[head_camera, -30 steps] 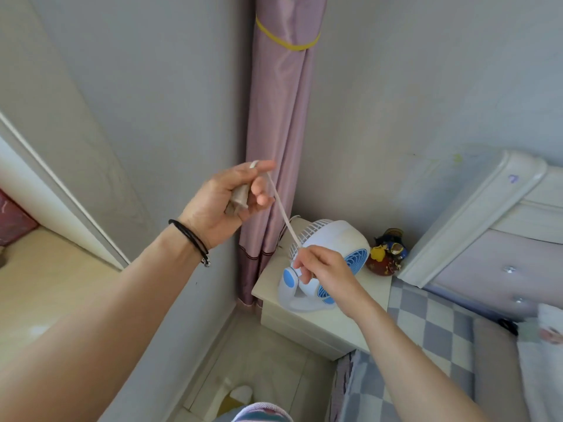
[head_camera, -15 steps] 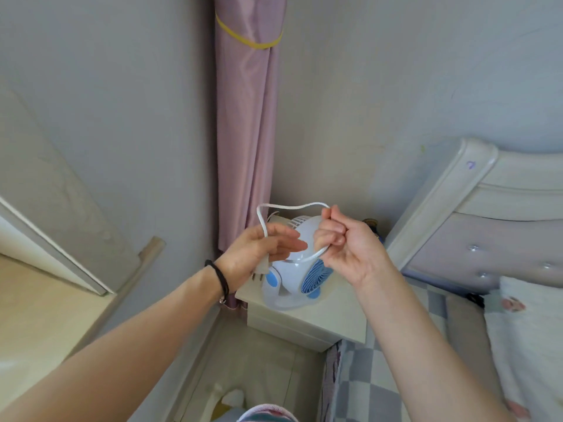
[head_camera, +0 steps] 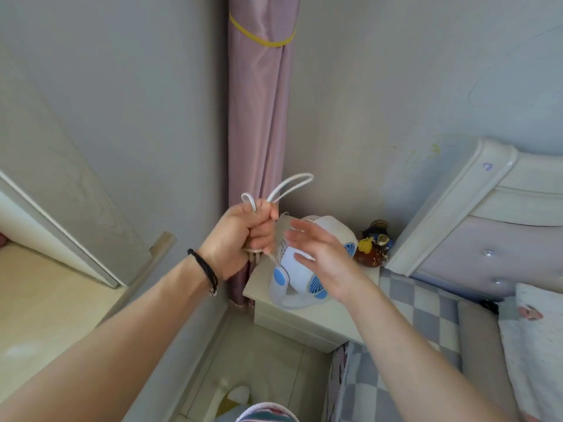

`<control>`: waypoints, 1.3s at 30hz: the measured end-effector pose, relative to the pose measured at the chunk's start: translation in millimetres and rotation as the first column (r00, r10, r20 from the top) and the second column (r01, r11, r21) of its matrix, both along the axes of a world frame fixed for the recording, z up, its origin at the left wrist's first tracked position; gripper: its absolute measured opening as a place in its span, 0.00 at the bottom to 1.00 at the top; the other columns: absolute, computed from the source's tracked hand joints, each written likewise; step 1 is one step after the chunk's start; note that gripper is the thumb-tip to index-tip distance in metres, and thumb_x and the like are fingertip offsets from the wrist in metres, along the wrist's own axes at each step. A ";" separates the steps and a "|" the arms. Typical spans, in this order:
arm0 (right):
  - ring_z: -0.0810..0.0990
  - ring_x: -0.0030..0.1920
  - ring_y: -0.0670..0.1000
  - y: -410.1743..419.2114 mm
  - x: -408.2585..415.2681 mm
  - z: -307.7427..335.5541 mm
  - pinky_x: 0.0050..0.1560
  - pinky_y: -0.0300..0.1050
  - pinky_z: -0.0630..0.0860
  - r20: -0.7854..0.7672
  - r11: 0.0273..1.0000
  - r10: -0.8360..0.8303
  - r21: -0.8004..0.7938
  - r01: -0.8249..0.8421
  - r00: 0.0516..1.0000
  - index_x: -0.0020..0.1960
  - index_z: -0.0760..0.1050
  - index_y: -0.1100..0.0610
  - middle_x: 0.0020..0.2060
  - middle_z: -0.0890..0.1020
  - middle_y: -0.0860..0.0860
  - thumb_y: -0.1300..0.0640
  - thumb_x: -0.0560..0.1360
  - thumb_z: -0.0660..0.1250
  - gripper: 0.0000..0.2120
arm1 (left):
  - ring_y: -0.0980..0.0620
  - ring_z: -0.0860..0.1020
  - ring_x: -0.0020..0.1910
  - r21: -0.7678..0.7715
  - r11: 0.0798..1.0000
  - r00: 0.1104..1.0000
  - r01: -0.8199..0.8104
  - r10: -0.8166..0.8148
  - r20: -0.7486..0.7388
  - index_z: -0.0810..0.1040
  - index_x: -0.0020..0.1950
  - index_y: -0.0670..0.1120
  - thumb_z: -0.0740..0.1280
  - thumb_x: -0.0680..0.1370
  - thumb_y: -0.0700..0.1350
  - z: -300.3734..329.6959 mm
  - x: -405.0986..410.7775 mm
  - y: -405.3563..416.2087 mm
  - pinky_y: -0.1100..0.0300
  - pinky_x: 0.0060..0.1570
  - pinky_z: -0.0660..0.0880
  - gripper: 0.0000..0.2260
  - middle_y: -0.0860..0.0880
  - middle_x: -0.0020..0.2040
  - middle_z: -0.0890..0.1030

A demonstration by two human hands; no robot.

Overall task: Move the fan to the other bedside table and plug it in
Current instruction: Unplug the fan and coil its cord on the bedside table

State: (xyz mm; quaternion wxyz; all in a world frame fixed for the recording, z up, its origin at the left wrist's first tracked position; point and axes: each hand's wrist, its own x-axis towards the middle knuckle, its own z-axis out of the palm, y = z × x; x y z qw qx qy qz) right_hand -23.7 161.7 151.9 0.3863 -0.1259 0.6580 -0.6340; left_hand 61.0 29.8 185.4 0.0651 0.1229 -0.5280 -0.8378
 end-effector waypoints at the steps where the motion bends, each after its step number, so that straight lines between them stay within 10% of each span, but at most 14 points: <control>1: 0.70 0.63 0.45 -4.0 9.3 -9.1 0.63 0.39 0.64 -0.115 0.985 0.154 0.096 -0.144 0.981 0.64 0.71 0.50 0.60 0.75 0.46 0.67 0.77 0.59 0.19 | 0.59 0.59 0.17 0.033 0.999 1.000 -0.006 0.006 -0.017 0.69 0.36 0.43 0.51 0.80 0.39 9.0 1.9 -5.4 0.66 0.20 0.65 0.14 0.56 0.19 0.62; 4: 0.65 0.69 0.46 -16.9 26.2 -31.9 0.61 0.31 0.60 -0.355 0.874 0.458 0.346 -0.341 0.815 0.71 0.65 0.51 0.70 0.65 0.46 0.63 0.78 0.58 0.22 | 0.59 0.58 0.17 -0.036 0.999 1.000 -0.008 0.008 0.000 0.69 0.36 0.43 0.51 0.80 0.39 23.7 10.9 -15.6 0.66 0.20 0.62 0.14 0.55 0.20 0.62; 10: 0.72 0.48 0.50 -29.9 22.1 -51.1 0.45 0.42 0.64 -0.471 0.811 0.519 0.536 -0.236 0.714 0.51 0.71 0.56 0.52 0.77 0.52 0.59 0.79 0.56 0.06 | 0.59 0.58 0.16 -0.242 0.968 0.977 -0.061 0.107 0.184 0.70 0.37 0.42 0.53 0.80 0.40 17.0 37.5 -30.6 0.66 0.19 0.63 0.13 0.56 0.19 0.62; 21: 0.77 0.47 0.51 -36.2 25.7 -43.8 0.42 0.27 0.67 -0.538 0.953 0.229 0.294 -0.073 0.811 0.54 0.77 0.66 0.46 0.81 0.56 0.65 0.78 0.59 0.10 | 0.57 0.66 0.18 -0.613 0.778 0.883 -0.138 0.377 0.280 0.71 0.36 0.44 0.56 0.78 0.39 -8.1 44.0 -38.4 0.68 0.19 0.65 0.12 0.48 0.31 0.77; 25: 0.77 0.40 0.40 -42.2 23.3 -44.8 0.39 0.23 0.68 -0.556 0.971 0.147 0.238 -0.013 0.818 0.48 0.78 0.62 0.42 0.80 0.50 0.66 0.77 0.61 0.07 | 0.53 0.72 0.30 -0.537 0.843 0.854 0.029 0.258 0.451 0.72 0.43 0.43 0.62 0.77 0.42 -32.3 34.8 -28.5 0.68 0.21 0.67 0.04 0.47 0.40 0.80; 32: 0.80 0.45 0.47 -51.4 -5.3 -36.3 0.45 0.32 0.72 -0.558 0.973 0.096 0.227 0.040 0.825 0.51 0.80 0.59 0.44 0.84 0.52 0.61 0.75 0.63 0.08 | 0.57 0.63 0.15 -0.147 0.989 0.909 0.025 0.039 0.415 0.77 0.37 0.41 0.63 0.77 0.44 -37.0 7.0 -30.0 0.69 0.17 0.60 0.10 0.51 0.18 0.70; 39: 0.55 0.76 0.56 -38.8 -37.3 -77.1 0.72 0.62 0.51 -0.761 0.743 0.573 0.639 0.197 0.305 0.72 0.62 0.52 0.77 0.58 0.51 0.65 0.74 0.65 0.29 | 0.57 0.59 0.13 -0.357 0.908 0.878 -0.217 0.342 0.335 0.74 0.36 0.43 0.58 0.78 0.40 -34.3 -33.5 -34.0 0.70 0.18 0.57 0.12 0.53 0.14 0.66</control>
